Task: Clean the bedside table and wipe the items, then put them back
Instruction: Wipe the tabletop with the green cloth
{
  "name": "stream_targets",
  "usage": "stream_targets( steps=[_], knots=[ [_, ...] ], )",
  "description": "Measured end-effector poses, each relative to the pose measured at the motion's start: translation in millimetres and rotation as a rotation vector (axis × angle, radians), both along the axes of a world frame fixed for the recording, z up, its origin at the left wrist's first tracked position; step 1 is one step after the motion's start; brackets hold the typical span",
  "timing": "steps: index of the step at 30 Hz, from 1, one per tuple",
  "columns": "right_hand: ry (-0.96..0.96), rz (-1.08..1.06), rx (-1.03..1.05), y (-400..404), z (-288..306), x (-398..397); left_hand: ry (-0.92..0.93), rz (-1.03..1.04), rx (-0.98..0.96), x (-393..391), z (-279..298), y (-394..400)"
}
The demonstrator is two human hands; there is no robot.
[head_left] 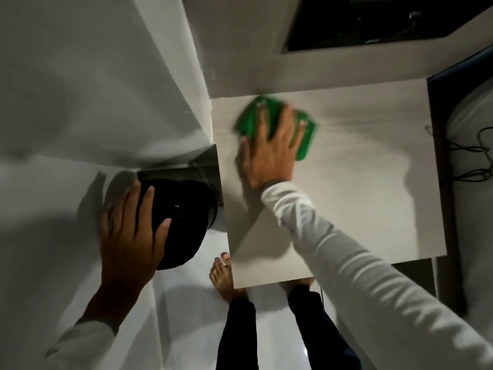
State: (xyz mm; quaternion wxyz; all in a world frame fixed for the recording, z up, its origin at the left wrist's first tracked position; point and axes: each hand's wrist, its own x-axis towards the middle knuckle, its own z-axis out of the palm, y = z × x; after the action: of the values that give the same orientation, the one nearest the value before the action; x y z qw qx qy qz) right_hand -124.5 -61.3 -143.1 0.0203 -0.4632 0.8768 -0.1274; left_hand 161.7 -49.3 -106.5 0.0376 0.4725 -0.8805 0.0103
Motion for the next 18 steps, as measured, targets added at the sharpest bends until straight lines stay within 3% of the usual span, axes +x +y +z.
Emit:
stream_targets(
  steps=[3,6,10,14,18],
  knots=[
    [-0.073,0.342,0.034,25,6,56,0.018,-0.023,-0.017,2,3,5],
    [-0.058,0.431,0.039,27,6,36,0.052,-0.048,-0.029,-10,11,10],
    [-0.053,0.153,0.012,26,3,-73,0.087,-0.082,0.021,-31,15,18],
    [-0.008,0.033,0.181,61,11,-195,0.154,-0.058,0.091,-64,14,26],
    [-0.126,-0.386,0.186,109,14,-246,0.217,-0.131,0.073,-101,16,33]
  ],
)
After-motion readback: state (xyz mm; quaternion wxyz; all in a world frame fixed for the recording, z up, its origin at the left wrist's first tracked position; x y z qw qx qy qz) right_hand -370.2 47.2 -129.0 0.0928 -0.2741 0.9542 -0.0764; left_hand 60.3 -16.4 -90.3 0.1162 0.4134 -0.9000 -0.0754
